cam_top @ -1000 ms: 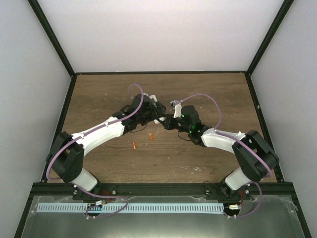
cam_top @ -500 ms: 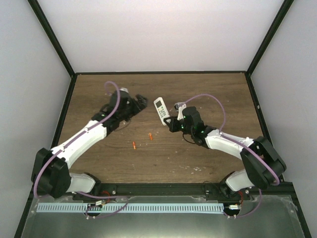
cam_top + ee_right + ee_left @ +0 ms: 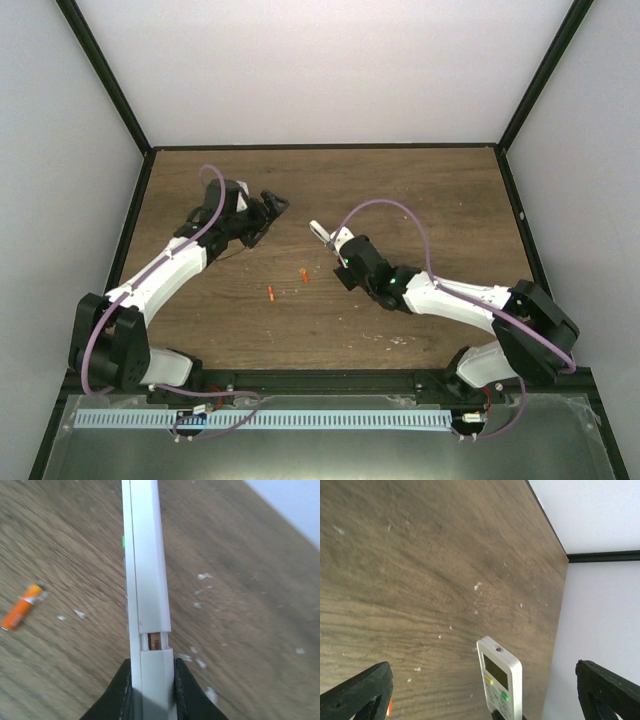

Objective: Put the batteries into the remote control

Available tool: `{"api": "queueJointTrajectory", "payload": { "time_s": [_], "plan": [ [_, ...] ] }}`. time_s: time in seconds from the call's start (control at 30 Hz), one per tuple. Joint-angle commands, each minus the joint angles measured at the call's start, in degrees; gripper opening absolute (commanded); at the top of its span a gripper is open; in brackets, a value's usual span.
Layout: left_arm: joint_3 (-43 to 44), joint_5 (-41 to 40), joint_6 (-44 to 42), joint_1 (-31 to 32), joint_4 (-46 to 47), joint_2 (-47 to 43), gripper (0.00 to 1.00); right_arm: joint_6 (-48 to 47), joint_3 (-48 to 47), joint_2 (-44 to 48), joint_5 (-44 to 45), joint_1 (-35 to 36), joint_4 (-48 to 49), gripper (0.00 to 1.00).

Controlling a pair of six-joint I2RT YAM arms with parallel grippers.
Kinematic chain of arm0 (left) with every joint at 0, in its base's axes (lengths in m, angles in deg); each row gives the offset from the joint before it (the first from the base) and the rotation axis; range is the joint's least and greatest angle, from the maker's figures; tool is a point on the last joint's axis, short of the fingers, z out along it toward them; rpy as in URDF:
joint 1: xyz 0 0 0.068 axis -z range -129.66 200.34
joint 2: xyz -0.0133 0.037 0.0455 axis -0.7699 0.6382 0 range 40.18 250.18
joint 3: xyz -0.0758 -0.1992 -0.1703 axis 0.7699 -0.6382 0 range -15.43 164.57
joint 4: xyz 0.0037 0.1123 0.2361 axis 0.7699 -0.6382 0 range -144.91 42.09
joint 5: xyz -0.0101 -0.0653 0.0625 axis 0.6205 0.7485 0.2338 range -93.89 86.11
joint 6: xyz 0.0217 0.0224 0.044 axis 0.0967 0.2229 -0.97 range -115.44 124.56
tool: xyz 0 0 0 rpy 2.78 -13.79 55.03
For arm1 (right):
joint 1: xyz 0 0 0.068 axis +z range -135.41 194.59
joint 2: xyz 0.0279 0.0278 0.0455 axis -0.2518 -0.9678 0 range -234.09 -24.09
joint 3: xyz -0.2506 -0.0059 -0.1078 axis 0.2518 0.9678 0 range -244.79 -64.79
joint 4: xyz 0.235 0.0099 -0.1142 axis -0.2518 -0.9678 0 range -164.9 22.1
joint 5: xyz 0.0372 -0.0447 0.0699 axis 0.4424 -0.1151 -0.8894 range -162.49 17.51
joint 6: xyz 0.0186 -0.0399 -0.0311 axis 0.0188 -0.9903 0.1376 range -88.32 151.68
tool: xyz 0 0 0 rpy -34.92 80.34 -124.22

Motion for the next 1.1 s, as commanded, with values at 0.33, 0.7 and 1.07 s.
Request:
{"api": "queueJointTrajectory", "payload": {
  "time_s": [0.33,0.7,1.07],
  "plan": [
    [-9.3,8.5,13.5,1.1,15.2,-0.2,1.0,-25.2,5.2,-7.0,22.0,8.6,25.6,0.01],
    [-10.7,7.5,17.7,4.7,20.7,2.6,0.97,-31.4,2.6,-13.5,24.7,12.3,34.7,0.01],
    [-11.7,5.0,17.8,5.3,20.1,2.7,0.76,-35.2,1.9,-16.6,29.4,15.3,40.7,0.01]
  ]
}}
